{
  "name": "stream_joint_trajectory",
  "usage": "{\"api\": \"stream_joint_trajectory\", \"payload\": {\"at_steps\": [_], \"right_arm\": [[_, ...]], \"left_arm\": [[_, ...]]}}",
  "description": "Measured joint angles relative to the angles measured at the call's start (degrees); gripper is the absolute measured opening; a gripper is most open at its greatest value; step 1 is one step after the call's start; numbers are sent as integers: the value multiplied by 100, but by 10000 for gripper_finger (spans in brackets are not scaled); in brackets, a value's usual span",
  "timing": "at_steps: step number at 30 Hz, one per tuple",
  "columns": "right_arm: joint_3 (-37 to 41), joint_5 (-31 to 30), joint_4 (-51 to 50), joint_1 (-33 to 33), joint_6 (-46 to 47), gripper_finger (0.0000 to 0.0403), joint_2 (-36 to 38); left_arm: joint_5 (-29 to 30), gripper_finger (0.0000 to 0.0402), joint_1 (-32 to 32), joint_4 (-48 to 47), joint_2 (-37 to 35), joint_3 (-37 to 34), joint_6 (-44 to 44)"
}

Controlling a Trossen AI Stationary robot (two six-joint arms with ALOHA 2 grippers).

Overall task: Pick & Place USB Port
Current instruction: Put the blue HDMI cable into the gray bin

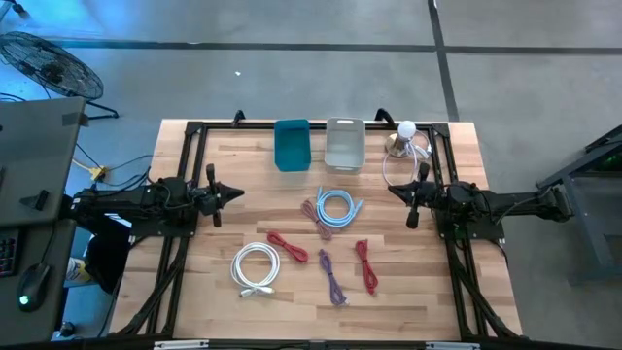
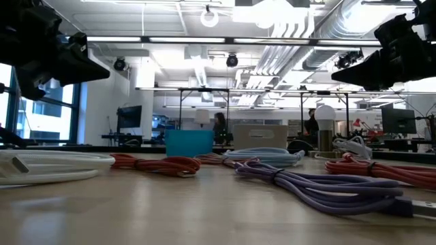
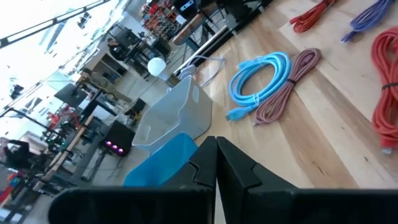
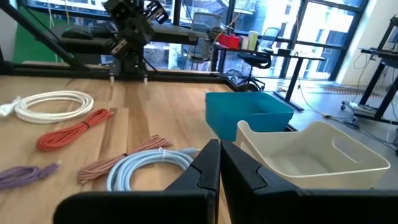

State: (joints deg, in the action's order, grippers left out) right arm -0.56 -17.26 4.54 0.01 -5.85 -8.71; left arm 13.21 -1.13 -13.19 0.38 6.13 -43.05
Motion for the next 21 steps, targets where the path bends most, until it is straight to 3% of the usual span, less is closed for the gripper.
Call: {"api": "stream_joint_trajectory", "payload": {"at_steps": [5,21], "right_arm": [[0,-16,0,0,-19,4,2],[-4,291,-53,0,346,5,2]], "left_arm": [[-224,1,0,-2,0,0,-1],[-25,1,0,-19,0,4,580]]}}
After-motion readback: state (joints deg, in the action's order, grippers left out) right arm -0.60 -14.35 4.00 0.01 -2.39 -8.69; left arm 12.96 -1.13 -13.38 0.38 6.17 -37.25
